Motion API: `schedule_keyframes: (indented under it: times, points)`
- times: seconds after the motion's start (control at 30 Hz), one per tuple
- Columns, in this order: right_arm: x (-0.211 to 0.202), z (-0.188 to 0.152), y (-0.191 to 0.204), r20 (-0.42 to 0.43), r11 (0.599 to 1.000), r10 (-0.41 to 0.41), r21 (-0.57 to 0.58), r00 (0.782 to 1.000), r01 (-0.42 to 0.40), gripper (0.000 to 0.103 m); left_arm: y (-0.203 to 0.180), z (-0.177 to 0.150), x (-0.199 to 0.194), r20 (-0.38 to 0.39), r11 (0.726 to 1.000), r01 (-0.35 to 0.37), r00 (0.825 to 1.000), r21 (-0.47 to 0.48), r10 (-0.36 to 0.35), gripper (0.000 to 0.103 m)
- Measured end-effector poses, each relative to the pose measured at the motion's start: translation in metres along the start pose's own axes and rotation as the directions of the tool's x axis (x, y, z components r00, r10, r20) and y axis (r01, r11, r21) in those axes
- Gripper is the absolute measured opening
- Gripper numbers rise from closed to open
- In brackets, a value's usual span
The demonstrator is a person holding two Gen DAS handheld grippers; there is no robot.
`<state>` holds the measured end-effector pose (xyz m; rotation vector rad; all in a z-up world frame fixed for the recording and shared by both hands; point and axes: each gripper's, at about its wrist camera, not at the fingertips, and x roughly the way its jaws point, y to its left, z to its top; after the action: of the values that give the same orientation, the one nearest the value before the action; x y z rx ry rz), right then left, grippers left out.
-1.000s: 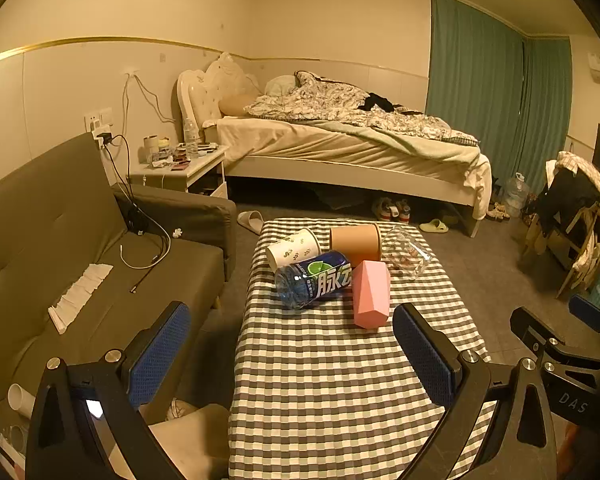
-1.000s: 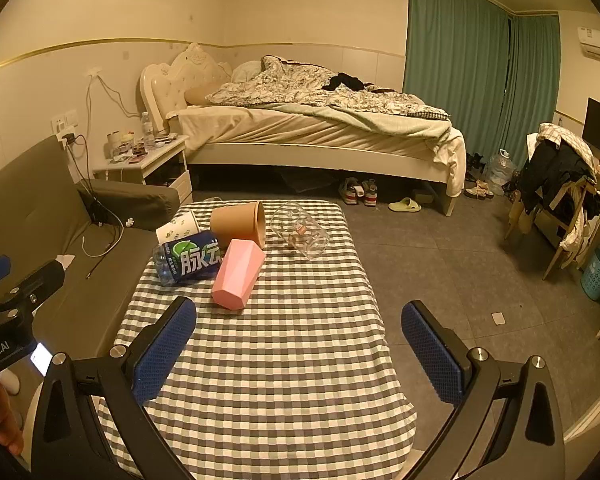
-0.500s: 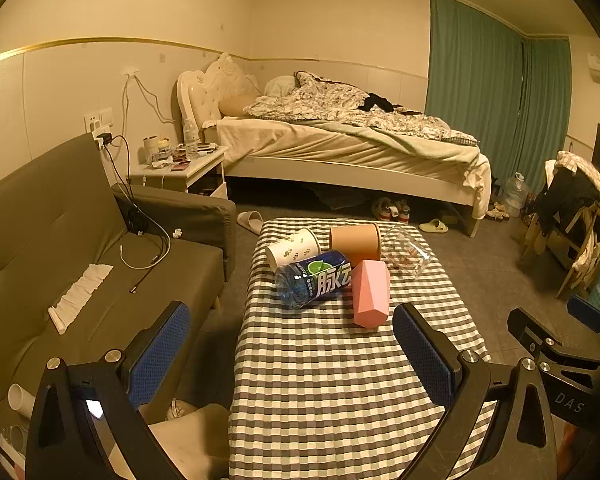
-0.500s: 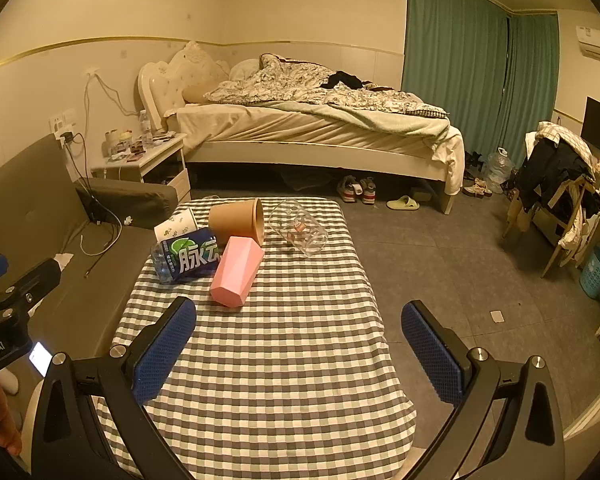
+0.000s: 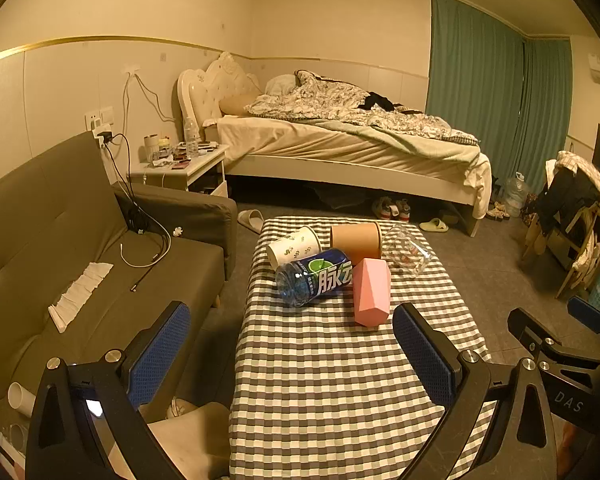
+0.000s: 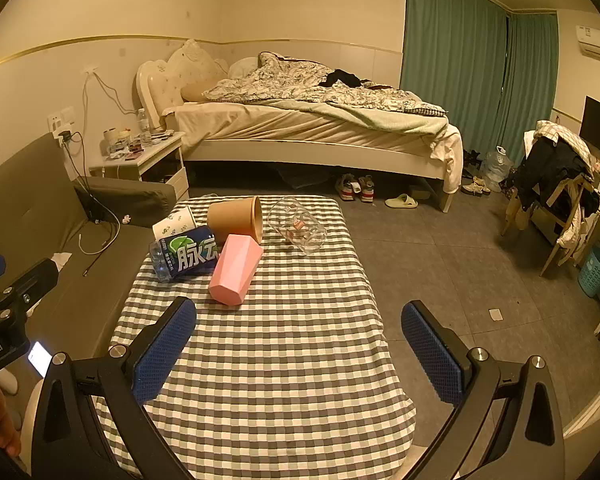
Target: Flip cup upside down
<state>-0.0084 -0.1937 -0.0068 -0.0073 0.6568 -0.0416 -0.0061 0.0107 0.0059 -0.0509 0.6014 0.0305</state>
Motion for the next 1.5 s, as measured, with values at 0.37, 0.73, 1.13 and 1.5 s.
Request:
schedule_keyframes:
  times: [0.37,0.73,1.13,1.5]
  points:
    - [0.0,0.0,0.0,-0.001,1.0,0.0,0.0,1.0,0.0,0.103,0.0,0.0,0.0,-0.001,1.0,-0.001,1.0,0.0,0.001,0.103]
    - [0.003,-0.001,0.001,-0.007,1.0,0.005,0.005,1.0,-0.005,0.103,0.004,-0.002,-0.002,-0.004,1.0,-0.007,1.0,0.003,0.007,0.103]
    - [0.02,0.003,0.01,-0.045,1.0,0.006,-0.003,0.999,-0.006,0.103,0.003,-0.002,0.021,-0.04,1.0,-0.017,0.999,0.003,0.017,0.103]
    - [0.075,0.006,0.028,-0.124,1.0,-0.005,-0.016,0.992,0.003,0.103,0.022,0.001,0.09,-0.113,0.999,-0.051,0.992,-0.005,0.051,0.103]
